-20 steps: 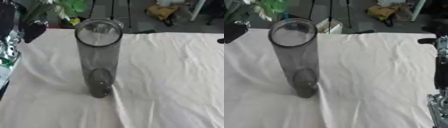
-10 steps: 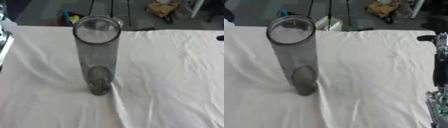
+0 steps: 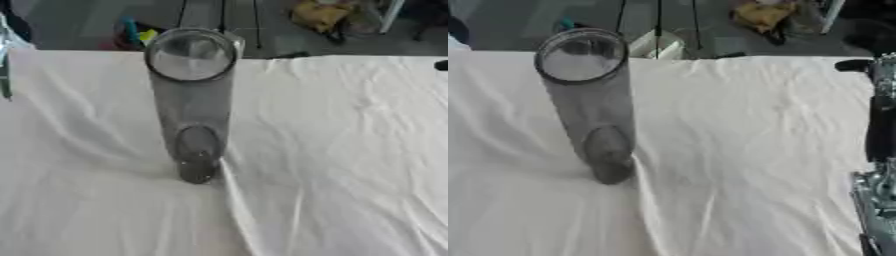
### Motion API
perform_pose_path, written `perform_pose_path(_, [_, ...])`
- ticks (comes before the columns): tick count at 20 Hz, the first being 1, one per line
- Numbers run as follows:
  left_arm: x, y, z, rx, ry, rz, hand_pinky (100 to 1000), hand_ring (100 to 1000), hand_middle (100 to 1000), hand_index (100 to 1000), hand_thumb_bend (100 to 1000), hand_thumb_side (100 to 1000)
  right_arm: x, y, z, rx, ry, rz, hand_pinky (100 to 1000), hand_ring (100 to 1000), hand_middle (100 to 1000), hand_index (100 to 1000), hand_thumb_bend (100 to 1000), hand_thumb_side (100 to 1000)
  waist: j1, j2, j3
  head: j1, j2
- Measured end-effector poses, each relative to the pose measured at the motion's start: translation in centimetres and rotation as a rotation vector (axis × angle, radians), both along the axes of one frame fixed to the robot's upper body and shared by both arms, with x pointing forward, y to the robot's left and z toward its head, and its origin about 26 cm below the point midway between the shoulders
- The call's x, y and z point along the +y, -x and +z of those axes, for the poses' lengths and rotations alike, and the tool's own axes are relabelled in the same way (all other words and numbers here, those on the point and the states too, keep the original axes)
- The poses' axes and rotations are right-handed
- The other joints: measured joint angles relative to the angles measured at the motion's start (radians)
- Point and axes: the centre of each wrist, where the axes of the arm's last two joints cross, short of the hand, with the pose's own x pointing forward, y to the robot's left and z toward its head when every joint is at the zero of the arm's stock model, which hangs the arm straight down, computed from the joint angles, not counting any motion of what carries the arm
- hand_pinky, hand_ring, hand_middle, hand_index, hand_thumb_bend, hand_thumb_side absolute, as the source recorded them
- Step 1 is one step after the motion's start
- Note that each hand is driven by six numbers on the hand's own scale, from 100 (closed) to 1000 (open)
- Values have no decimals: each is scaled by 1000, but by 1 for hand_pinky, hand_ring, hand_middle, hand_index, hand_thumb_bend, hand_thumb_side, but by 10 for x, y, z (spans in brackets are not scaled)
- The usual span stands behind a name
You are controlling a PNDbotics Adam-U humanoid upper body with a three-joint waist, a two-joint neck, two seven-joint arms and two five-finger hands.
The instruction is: Arrange flowers into the vase.
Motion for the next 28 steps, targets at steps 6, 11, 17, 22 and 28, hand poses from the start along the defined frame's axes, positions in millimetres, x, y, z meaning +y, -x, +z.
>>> perform_pose_path(6, [-12, 6, 11, -4, 84, -190, 100, 100, 100, 106, 100, 786, 0, 0, -2, 8, 2, 3, 594, 762, 629, 769, 100, 1000, 3, -3, -14, -6, 0])
perform_pose_path(11, [-18, 9, 16, -5, 137, -301, 100, 100, 100, 107, 100, 797, 0, 0, -3, 11, 2, 6, 594, 762, 629, 769, 100, 1000, 9, -8, -24, -5, 0])
perform_pose_path(17, [-26, 14, 25, -35, 177, -376, 100, 100, 100, 108, 100, 789, 0, 1, -5, 21, 4, 8, 594, 763, 629, 769, 100, 1000, 16, -16, -34, 3, 1])
perform_pose_path(22, [-29, 18, 32, -63, 193, -398, 100, 100, 100, 109, 100, 786, 1, 1, -6, 28, 7, 13, 594, 763, 629, 769, 100, 1000, 25, -25, -37, 9, 12])
perform_pose_path(28, [-33, 22, 39, -89, 214, -421, 100, 100, 100, 110, 100, 792, 1, 1, -9, 43, 10, 15, 593, 763, 628, 769, 100, 1000, 32, -37, -43, 15, 33])
